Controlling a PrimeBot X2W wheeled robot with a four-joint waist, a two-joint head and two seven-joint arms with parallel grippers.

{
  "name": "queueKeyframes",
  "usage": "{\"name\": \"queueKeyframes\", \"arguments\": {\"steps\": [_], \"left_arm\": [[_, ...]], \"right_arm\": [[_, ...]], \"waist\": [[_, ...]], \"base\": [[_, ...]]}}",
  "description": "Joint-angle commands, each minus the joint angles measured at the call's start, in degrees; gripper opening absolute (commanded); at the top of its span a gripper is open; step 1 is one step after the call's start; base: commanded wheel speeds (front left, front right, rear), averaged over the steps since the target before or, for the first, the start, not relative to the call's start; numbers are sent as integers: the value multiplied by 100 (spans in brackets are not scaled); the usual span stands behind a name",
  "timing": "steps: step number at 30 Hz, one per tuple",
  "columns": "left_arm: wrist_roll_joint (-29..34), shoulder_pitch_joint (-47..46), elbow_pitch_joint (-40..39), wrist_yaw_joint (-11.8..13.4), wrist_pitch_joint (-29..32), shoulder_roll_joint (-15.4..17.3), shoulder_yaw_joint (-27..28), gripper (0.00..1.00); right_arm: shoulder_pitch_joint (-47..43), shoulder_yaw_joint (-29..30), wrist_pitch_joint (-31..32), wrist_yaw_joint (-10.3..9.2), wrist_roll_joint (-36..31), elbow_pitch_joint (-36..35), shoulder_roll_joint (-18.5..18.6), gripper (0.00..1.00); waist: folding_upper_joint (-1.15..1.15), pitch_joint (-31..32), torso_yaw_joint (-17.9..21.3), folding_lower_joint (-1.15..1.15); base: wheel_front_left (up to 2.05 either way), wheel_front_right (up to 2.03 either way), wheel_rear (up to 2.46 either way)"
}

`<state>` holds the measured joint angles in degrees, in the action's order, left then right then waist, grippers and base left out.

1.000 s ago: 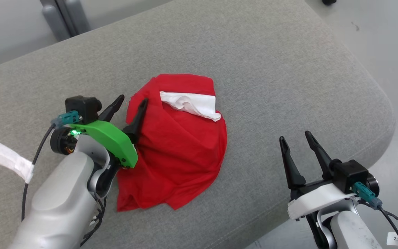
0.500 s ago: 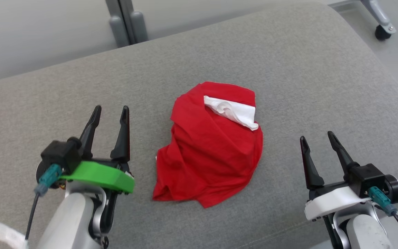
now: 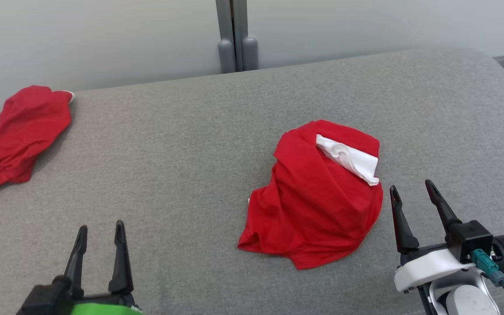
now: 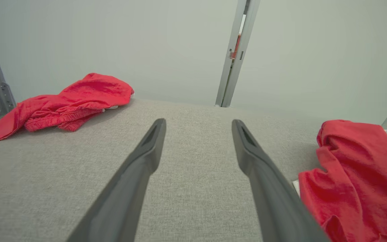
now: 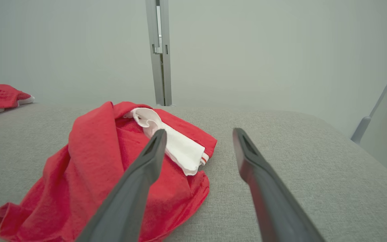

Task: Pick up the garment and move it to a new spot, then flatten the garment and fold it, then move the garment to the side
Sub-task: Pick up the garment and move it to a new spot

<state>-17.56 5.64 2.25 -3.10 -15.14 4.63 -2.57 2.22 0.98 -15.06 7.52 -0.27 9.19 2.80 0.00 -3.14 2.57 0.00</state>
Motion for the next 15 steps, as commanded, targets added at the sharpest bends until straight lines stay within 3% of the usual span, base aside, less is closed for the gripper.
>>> {"name": "queueKeyframes", "arguments": {"steps": [1, 8, 15], "left_arm": [[35, 212, -45, -67, -1, -49, 171, 100], [95, 688, 4, -287, -1, -167, 658, 100], [-112, 798, 28, -307, -1, -172, 738, 100]], "right_arm": [[-106, 1, -18, -7, -32, 19, 14, 100], [-313, 43, -18, -6, 62, 198, 13, 100], [-358, -38, -18, -7, 121, 311, 15, 100]], "waist": [[0, 203, -217, 0], [0, 311, -279, 0], [0, 360, -233, 0]], "base": [[0, 0, 0], [0, 0, 0], [0, 0, 0]]}}
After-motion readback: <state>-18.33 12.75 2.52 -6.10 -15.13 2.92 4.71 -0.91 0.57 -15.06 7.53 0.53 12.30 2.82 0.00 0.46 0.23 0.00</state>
